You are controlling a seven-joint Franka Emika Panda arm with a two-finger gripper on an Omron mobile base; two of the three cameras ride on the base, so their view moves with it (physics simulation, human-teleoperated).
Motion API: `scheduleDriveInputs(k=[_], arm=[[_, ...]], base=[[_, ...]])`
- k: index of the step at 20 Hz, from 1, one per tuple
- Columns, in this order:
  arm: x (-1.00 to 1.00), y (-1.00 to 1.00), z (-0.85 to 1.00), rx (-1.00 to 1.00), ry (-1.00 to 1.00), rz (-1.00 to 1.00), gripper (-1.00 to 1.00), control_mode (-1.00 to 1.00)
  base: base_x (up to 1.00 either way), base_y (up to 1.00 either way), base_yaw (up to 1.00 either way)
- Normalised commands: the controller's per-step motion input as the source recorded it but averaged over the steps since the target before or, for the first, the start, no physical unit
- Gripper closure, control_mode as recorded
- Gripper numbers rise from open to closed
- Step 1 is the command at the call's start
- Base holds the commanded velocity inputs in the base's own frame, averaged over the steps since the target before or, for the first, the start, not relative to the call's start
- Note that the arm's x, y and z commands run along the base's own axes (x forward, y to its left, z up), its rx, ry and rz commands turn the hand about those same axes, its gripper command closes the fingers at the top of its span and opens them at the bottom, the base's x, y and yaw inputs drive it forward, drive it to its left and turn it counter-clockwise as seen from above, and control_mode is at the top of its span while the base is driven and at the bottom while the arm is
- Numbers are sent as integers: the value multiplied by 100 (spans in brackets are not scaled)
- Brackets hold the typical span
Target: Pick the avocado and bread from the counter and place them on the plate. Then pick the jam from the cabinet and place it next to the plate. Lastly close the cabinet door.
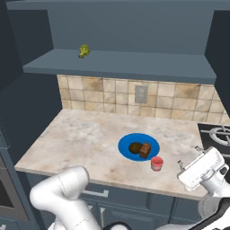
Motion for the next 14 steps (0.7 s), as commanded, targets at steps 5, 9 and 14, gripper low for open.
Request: scheduleDriveInputs(k=[5, 9, 14], arm=[[6, -15, 10, 0, -3, 0, -100, -100], [13, -4, 8, 0, -2, 0, -100, -100], [12, -3, 15, 0, -1, 0, -100, -100]], base=[[0, 0, 0], [0, 0, 0], [0, 0, 0]])
